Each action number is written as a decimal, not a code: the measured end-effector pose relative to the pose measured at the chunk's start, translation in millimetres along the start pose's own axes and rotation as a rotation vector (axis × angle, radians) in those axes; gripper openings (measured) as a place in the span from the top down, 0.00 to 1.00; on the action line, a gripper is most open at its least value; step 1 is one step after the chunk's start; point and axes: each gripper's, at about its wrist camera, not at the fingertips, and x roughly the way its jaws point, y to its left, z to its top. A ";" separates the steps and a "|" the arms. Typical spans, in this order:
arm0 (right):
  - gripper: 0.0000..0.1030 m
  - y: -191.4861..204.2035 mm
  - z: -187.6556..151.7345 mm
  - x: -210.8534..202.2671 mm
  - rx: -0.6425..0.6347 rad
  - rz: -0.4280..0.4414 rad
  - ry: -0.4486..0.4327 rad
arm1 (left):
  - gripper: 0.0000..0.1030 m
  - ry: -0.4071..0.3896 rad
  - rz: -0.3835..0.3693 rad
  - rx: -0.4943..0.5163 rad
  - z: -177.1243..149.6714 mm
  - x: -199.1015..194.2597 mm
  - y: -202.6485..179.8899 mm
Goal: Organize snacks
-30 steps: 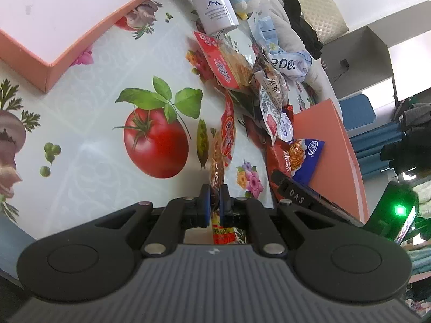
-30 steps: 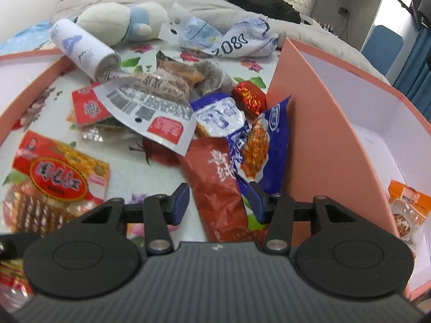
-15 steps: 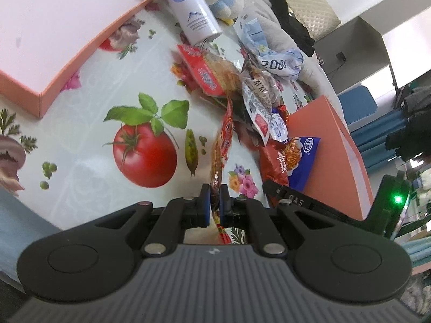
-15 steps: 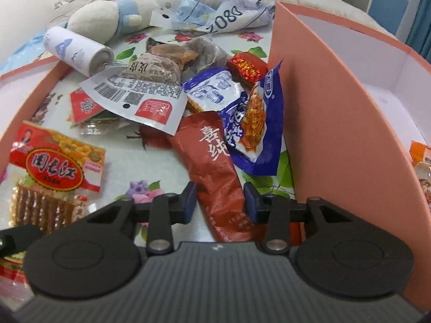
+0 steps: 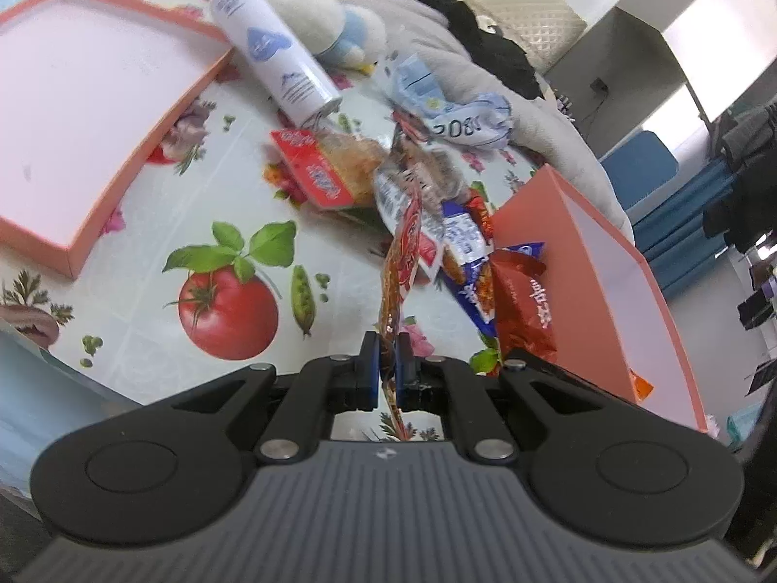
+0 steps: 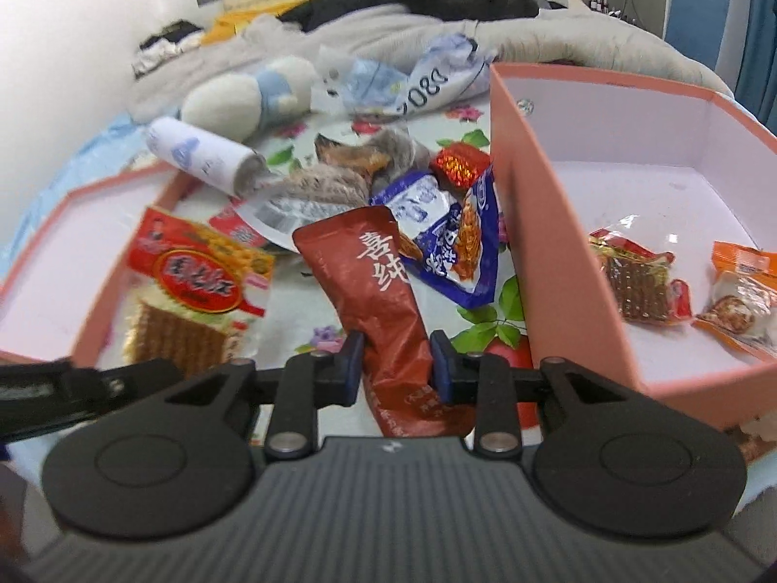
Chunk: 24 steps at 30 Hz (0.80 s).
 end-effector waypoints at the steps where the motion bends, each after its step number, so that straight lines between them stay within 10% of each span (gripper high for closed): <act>1: 0.68 0.6 0.5 -6.6 0.000 0.001 -0.010 | 0.93 -0.004 0.009 0.018 0.2 -4.4 -4.9; 24: 0.68 -14.6 11.3 -153.1 0.077 0.023 -0.230 | 0.93 -0.080 -0.052 0.202 10.8 -99.7 -102.3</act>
